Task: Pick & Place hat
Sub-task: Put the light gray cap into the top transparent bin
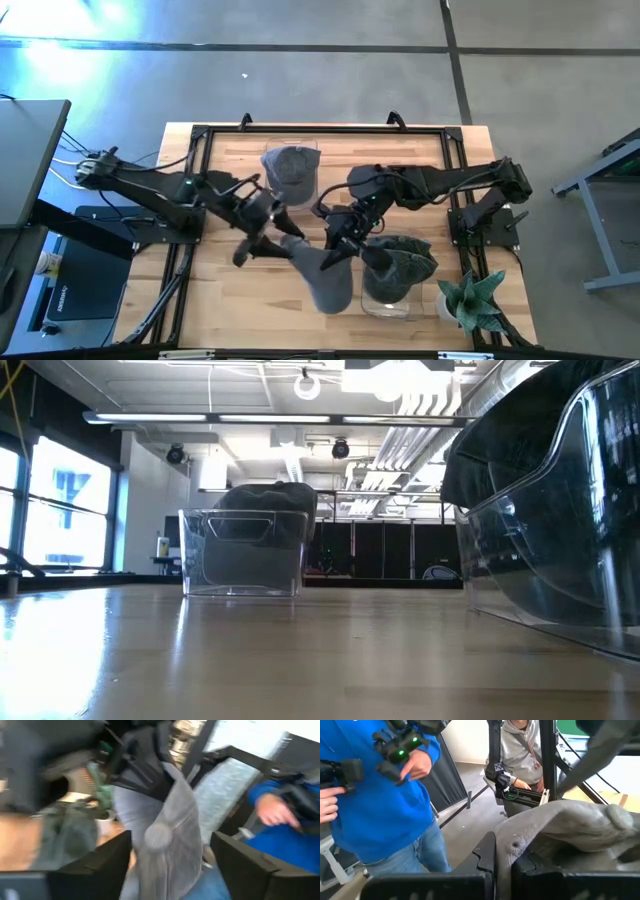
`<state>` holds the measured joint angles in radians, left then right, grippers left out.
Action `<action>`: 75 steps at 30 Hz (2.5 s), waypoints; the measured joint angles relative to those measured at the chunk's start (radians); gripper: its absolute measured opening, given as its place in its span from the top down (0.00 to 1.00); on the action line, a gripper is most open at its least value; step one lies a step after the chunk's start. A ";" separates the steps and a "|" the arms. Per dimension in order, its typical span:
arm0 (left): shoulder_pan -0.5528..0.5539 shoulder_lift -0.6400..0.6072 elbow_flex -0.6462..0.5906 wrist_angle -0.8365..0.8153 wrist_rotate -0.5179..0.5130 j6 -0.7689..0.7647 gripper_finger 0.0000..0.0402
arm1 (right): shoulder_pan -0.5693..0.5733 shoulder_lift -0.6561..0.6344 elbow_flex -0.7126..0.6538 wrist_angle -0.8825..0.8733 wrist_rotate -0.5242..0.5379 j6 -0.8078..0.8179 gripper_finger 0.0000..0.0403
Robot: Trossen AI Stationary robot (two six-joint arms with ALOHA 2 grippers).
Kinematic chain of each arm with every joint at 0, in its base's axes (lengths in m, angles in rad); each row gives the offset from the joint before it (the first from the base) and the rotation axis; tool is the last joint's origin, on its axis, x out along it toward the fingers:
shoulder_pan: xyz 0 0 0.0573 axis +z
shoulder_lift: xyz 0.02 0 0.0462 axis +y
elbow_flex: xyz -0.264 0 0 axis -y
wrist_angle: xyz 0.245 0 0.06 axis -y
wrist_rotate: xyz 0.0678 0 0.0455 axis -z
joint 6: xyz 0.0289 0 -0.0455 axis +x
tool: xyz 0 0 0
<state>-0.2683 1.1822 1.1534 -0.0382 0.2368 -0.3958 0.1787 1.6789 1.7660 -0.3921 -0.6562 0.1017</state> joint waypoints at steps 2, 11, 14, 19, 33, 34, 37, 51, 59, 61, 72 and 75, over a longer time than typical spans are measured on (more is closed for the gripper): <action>0.023 0.044 0.000 0.053 0.094 -0.001 0.26 | 0.000 0.000 0.000 -0.001 0.000 -0.001 0.98; 0.032 0.171 0.000 0.334 0.449 -0.148 0.17 | 0.003 -0.019 0.000 -0.020 0.024 0.000 0.99; 0.018 0.173 -0.002 0.356 0.512 -0.218 0.23 | 0.013 -0.039 0.000 -0.059 0.057 -0.002 0.99; -0.027 0.131 0.000 0.320 0.480 -0.220 0.38 | 0.032 -0.087 0.000 -0.121 0.124 -0.005 0.99; -0.026 0.071 -0.001 0.203 0.227 -0.044 0.75 | 0.046 -0.090 0.000 -0.138 0.142 -0.006 0.99; -0.026 0.071 -0.001 0.195 0.222 -0.044 0.78 | 0.046 -0.090 0.000 -0.140 0.141 -0.006 0.98; -0.026 0.072 -0.001 0.162 0.164 -0.043 0.89 | 0.046 -0.090 0.000 -0.146 0.141 0.007 0.95; -0.026 0.072 -0.001 0.127 0.065 -0.055 0.99 | 0.008 -0.078 0.000 -0.092 0.216 0.265 0.49; -0.026 0.072 -0.001 0.051 -0.039 -0.029 0.99 | -0.001 -0.008 0.000 -0.073 0.277 0.314 0.35; -0.026 0.072 -0.001 0.041 -0.042 -0.022 0.99 | -0.001 0.001 0.000 -0.081 0.303 0.314 0.35; -0.026 0.072 0.000 -0.033 -0.036 -0.019 0.99 | -0.025 -0.004 0.000 0.032 0.024 0.436 0.35; -0.026 0.072 -0.001 -0.032 -0.032 -0.019 0.99 | -0.028 -0.005 0.000 -0.061 0.077 0.382 0.35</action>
<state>-0.2947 1.2545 1.1526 -0.0707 0.2051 -0.4152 0.1509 1.6739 1.7660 -0.4526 -0.5796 0.4833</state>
